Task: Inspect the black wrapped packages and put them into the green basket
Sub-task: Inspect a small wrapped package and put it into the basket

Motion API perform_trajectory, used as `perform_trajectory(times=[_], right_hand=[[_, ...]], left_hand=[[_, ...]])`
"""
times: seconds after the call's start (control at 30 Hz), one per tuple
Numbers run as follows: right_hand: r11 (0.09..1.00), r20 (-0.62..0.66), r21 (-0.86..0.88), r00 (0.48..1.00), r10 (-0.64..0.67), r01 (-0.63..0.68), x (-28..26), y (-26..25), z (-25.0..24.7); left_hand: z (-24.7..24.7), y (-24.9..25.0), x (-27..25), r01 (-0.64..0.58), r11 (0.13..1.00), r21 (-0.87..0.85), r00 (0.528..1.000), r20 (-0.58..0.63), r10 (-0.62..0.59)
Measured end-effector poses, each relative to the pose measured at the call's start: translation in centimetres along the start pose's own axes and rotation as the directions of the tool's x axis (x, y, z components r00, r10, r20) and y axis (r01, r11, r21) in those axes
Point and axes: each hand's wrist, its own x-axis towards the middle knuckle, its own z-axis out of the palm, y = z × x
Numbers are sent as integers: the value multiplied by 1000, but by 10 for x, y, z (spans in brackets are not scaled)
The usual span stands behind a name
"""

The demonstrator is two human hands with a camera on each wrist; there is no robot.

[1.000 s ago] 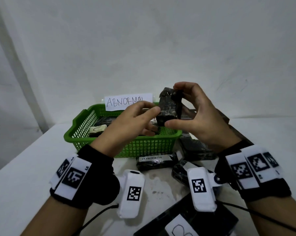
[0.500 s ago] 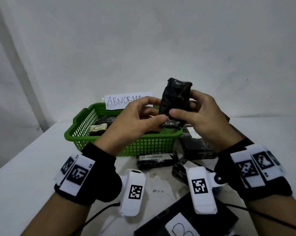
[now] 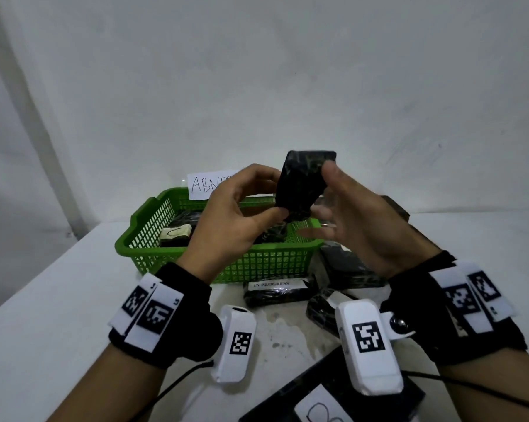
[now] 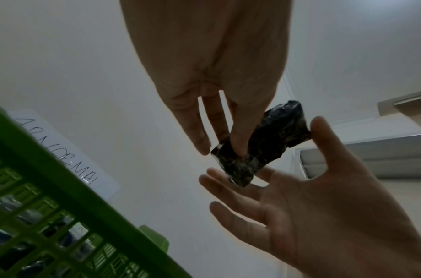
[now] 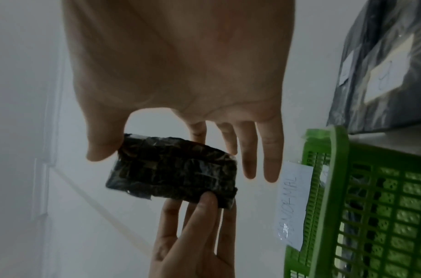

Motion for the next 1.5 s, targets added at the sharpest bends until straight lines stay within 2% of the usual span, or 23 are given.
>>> perform_trajectory(times=[0.13,0.3,0.33,0.4,0.47,0.53,0.63,0.7,0.83,0.9,1.03,1.2,1.37,1.5], right_hand=[[996,13,90,1000,-12,11,2,2,6],[983,-196,49,966,-166,179,4,3,10],[979,-223,0,954,-199,204,4,3,10],[962,-220,-133,940,-262,237,3,5,10],[945,-179,-230,944,-277,233,3,9,10],[930,-138,-274,947,-289,244,2,12,9],[918,-65,-307,957,-282,250,2,13,5],[926,-61,-336,978,-201,169,2,11,4],[997,-157,-81,987,-29,16,6,7,2],[997,-212,-61,976,-51,39,7,6,2],[984,-232,-129,960,-154,127,5,8,2],[970,-164,-209,974,-158,122,4,5,4],[976,-231,-201,964,-134,87,5,6,0],[958,-170,-244,966,-196,151,4,4,-2]], left_hand=[[0,-1,0,-64,990,128,997,-42,70],[-3,-1,2,-68,988,136,996,-45,75],[-3,0,2,-36,995,93,999,-34,39],[-2,6,1,109,992,-68,994,-4,-110],[-3,11,2,274,935,-224,962,68,-265],[-6,12,2,331,891,-312,944,104,-314],[-7,11,2,299,890,-344,954,97,-283],[-9,10,2,272,895,-352,962,80,-261],[-8,10,2,203,935,-290,979,39,-200],[-7,11,2,191,943,-273,982,53,-184],[-4,11,0,177,975,-135,981,99,-165],[-4,16,-1,216,964,-154,974,101,-202],[-7,20,-3,263,943,-205,960,150,-235],[-7,24,-4,328,925,-190,936,202,-290]])
